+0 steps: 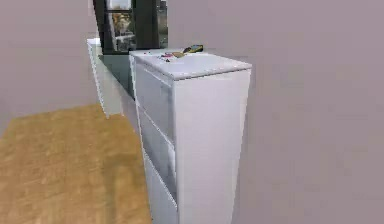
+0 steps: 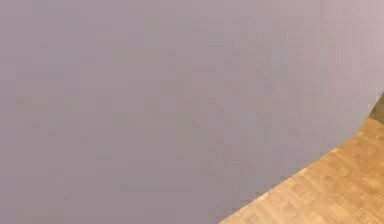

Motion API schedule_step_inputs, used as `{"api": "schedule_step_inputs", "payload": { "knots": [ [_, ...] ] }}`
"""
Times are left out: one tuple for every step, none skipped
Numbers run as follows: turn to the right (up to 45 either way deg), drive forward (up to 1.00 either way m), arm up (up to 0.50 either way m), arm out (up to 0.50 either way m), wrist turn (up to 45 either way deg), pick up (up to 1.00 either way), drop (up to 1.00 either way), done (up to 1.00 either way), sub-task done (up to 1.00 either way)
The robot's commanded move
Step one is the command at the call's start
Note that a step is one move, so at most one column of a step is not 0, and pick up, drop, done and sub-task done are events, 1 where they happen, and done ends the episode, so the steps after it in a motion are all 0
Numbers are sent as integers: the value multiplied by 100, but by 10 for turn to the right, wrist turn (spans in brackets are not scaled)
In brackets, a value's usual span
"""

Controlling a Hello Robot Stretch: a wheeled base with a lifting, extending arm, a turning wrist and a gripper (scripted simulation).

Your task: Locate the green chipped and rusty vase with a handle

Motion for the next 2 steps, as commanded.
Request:
{"api": "schedule_step_inputs", "payload": {
  "knots": [
    [-450, 0, 0, 0, 0, 0, 0, 0, 0],
    [-450, 0, 0, 0, 0, 0, 0, 0, 0]
  ]
}}
